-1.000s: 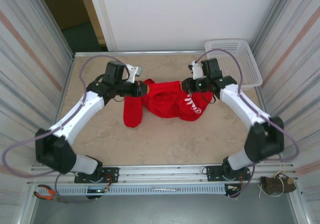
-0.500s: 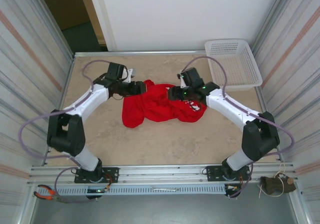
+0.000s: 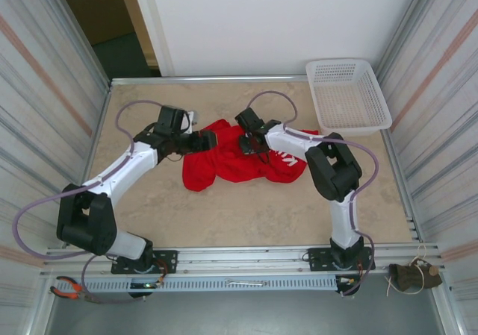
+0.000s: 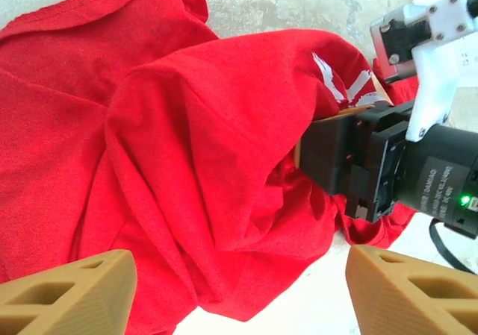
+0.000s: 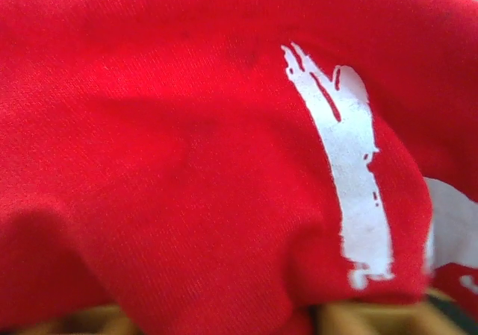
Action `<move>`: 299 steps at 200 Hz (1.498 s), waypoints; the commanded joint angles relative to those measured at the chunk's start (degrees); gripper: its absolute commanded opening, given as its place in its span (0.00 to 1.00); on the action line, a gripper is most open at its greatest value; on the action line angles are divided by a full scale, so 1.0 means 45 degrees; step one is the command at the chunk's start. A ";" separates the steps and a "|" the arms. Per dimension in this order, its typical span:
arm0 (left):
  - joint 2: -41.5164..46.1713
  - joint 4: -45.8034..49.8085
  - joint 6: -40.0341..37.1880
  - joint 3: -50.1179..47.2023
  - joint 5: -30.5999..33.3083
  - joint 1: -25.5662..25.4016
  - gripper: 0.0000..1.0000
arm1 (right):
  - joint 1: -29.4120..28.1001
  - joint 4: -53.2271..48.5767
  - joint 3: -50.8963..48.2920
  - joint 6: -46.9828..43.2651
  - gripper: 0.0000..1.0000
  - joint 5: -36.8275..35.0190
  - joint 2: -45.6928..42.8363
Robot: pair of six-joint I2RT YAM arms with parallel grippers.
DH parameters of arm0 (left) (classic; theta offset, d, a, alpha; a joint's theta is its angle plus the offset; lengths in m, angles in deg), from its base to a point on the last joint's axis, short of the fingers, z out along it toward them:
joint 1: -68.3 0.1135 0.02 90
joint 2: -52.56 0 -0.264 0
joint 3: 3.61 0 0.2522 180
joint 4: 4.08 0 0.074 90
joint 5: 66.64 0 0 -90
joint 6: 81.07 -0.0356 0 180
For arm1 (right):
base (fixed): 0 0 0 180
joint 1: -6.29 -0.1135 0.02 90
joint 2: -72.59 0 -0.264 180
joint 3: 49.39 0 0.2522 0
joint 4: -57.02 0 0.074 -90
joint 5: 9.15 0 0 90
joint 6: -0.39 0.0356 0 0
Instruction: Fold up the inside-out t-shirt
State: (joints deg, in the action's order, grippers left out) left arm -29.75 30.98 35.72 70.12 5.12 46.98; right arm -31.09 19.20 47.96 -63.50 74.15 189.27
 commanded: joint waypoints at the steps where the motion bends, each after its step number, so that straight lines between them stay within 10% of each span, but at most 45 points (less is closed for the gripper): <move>1: -0.0039 0.0110 -0.0431 0.0375 0.0327 -0.0327 0.76 | 0.0446 0.0321 -0.0347 -0.1273 0.00 0.2327 -0.1608; 72: -0.0681 0.0293 -0.2083 0.1216 0.2703 -0.1966 0.83 | 0.2244 0.0031 -0.2100 -0.2927 0.00 1.0502 -0.5213; 206: -0.4148 -0.0718 -0.4100 0.2540 0.3758 -0.2349 0.84 | 0.2487 -0.0228 -0.2245 -0.3185 0.00 1.1132 -0.5466; 225: -0.4998 -0.1045 -0.4563 0.3013 0.2316 -0.2208 0.71 | 0.2710 -0.0131 -0.2418 -0.3164 0.00 1.1215 -0.5494; 266: -0.4318 0.0522 -0.5518 0.4790 -0.3462 -0.1502 0.01 | 0.4151 0.1666 -0.3665 -0.2223 0.00 1.1216 -0.4501; 299: -0.2539 -0.0559 -0.4528 0.4263 -0.8833 -0.0835 0.00 | 0.4539 0.3025 -0.3336 -0.0232 0.33 0.9809 -0.2505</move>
State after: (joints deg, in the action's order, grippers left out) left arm -48.98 31.90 13.34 89.44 -10.55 41.36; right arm -10.98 27.53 31.89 -71.96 122.28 172.53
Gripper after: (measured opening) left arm 0.066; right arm 0.185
